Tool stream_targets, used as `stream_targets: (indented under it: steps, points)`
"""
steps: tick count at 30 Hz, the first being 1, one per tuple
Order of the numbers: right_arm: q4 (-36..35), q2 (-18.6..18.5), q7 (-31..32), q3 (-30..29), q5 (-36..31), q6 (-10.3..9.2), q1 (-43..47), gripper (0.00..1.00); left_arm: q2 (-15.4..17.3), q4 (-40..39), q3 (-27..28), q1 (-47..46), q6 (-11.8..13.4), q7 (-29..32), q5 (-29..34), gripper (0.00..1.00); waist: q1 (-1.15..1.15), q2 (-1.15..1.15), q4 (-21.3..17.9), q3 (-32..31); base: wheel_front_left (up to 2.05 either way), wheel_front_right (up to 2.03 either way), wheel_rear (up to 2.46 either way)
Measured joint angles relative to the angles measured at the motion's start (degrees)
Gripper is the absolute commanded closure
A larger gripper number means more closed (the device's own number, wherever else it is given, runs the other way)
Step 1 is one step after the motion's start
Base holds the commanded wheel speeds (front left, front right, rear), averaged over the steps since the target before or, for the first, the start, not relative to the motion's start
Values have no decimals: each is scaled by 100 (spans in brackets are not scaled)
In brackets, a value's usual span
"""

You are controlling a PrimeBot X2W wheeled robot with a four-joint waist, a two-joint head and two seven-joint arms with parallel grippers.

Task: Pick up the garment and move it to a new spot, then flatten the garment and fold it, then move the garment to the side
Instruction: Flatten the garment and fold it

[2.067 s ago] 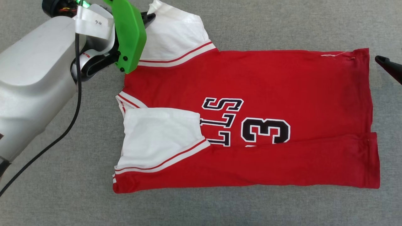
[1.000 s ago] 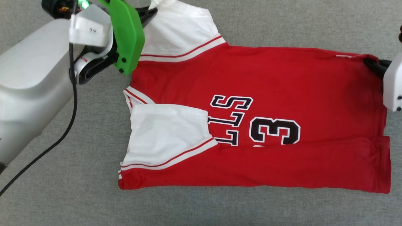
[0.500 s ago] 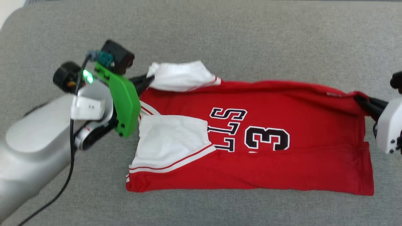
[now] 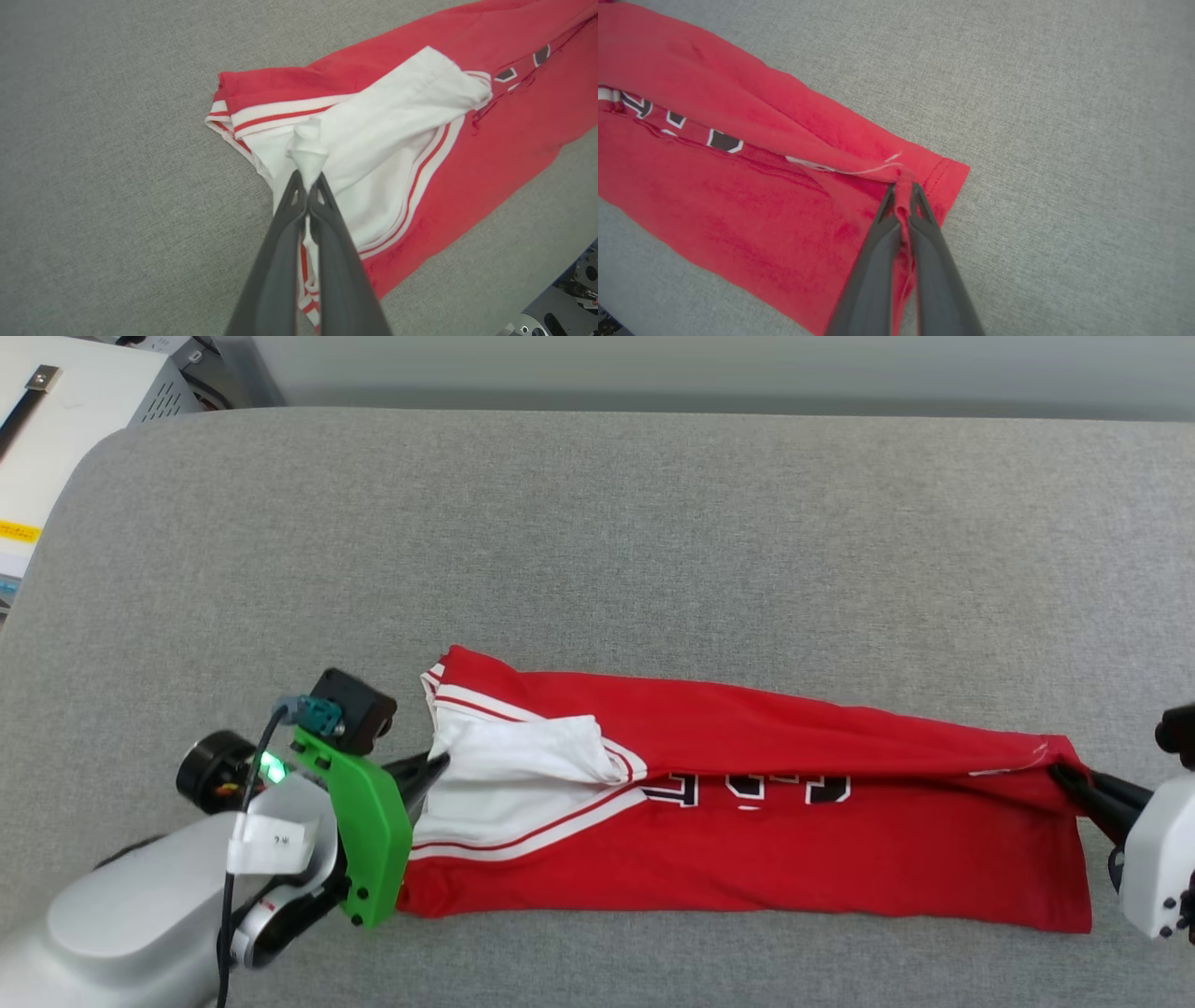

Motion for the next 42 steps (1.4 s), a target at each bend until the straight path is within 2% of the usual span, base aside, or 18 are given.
stream_targets:
  steps: [7, 14, 15, 16, 17, 18, 23, 24, 25, 31, 36, 38, 42]
  points:
    - [-141, 237, 45, -367, -112, 0, 626, 100, -14, 111, -10, 386, 25, -37, 36, 100, 0, 0, 15, 54, 0, 0, 0]
    - [-121, 595, 122, -626, -244, 0, 960, 100, -200, 413, -11, 521, 32, -58, 47, 100, 0, 0, 23, 190, 0, 0, 0]
    - [-125, 647, 120, -690, -256, 0, 960, 93, -227, 466, 10, 543, 34, -126, 42, 100, 0, 0, 15, 194, 0, 0, 0]
    - [-131, 687, 120, -733, -257, 0, 960, 60, -243, 495, 42, 565, 45, -204, 19, 95, 0, 0, 8, 187, 0, 0, 0]
    - [-145, 724, 120, -772, -257, 0, 960, 22, -259, 516, 93, 592, 70, -320, 5, 15, 0, 0, -1, 170, 0, 0, 0]
    - [-182, 755, 118, -817, -256, 0, 964, 0, -271, 534, 163, 629, 124, -474, 5, 0, 0, 0, -10, 143, 0, 0, 0]
    - [-519, 751, 146, -1114, -171, 0, 1111, 0, -280, 548, 358, 817, 463, -1109, 34, 0, 0, 0, -31, -55, 0, 0, 0]
    - [-615, 730, 164, -1198, -130, 0, 1161, 0, -276, 530, 412, 866, 565, -1248, 45, 0, 0, 0, -33, -105, 0, 0, 0]
    - [-813, 689, 189, -1410, 4, 0, 1253, 0, -268, 464, 509, 926, 775, -1512, 103, 0, 0, 0, -30, -200, 0, 0, 0]
    - [-1132, 513, 345, -2145, 324, 0, 1363, 0, -271, 203, 903, 1092, 1416, -2026, 307, 0, 0, 0, 36, -382, 0, 0, 0]
    - [-932, 471, 794, -2594, 651, 0, 1384, 0, -382, 63, 1427, 1329, 1881, -2118, 691, 0, 0, 0, 131, -385, 0, 0, 0]
    - [-749, 474, 1115, -2661, 814, 0, 1406, 0, -505, -37, 1812, 1477, 2037, -2124, 999, 0, 0, 0, 168, -355, 0, 0, 0]
    - [-365, 532, 1603, -2695, 922, 0, 1416, 0, -808, -151, 2495, 1892, 2187, -2124, 1619, 0, 0, 0, 249, -272, 0, 0, 0]
